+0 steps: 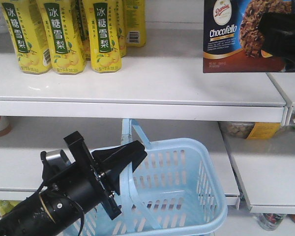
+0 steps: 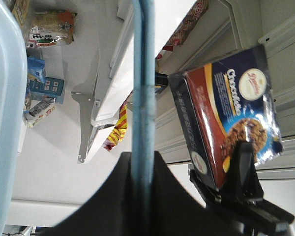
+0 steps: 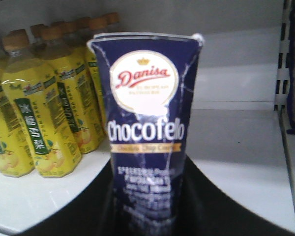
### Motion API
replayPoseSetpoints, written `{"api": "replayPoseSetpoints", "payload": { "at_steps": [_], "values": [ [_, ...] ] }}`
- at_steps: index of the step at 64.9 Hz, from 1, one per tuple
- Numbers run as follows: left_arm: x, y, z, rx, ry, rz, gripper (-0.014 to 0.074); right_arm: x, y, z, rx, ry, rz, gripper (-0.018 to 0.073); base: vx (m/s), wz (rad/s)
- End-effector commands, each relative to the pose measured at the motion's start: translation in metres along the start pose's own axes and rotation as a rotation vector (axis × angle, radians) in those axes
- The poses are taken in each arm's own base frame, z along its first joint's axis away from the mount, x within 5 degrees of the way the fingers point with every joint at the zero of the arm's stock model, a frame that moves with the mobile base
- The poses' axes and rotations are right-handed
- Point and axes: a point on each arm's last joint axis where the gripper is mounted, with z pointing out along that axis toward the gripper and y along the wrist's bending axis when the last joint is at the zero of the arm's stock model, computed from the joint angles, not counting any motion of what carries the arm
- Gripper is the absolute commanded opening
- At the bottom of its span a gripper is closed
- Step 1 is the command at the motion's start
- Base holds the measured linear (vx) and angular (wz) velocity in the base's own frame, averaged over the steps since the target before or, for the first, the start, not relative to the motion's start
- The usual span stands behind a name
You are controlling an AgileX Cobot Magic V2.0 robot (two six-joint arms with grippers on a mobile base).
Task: Left arm holds basket, right arm returns cookies
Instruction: 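Lift the cookie box out of the basket with the right gripper, then place the cookie box on the upper shelf beside the bottles, release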
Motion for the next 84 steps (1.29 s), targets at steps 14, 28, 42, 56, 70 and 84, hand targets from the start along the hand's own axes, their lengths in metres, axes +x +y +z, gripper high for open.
{"api": "replayPoseSetpoints", "payload": {
  "at_steps": [14, 28, 42, 56, 70, 84],
  "values": [
    [0.013, -0.040, -0.003, 0.346, 0.107, 0.004, -0.0003, -0.017, -0.003, 0.030, -0.042, -0.170, -0.054, -0.0006, 0.00, 0.00],
    [0.013, -0.041, -0.003, 0.347, 0.107, 0.004, -0.0003, -0.011, -0.002, 0.059, -0.061, -0.231, -0.158, -0.0006, 0.00, 0.00],
    [0.013, -0.041, -0.003, 0.347, 0.107, 0.004, -0.0003, -0.004, -0.004, 0.080, -0.043, -0.275, -0.259, -0.0006, 0.00, 0.00],
    [0.013, -0.041, -0.003, 0.347, 0.107, 0.004, -0.0003, 0.008, -0.006, 0.099, -0.027, -0.256, -0.328, -0.0006, 0.00, 0.00],
    [0.013, -0.041, -0.003, 0.347, 0.107, 0.004, -0.0003, 0.022, -0.010, 0.118, -0.019, -0.220, -0.351, -0.0006, 0.00, 0.00],
    [0.013, -0.041, -0.003, 0.347, 0.107, 0.004, -0.0003, 0.031, -0.030, 0.130, 0.038, -0.176, -0.332, -0.0006, 0.00, 0.00]
  ]
}}
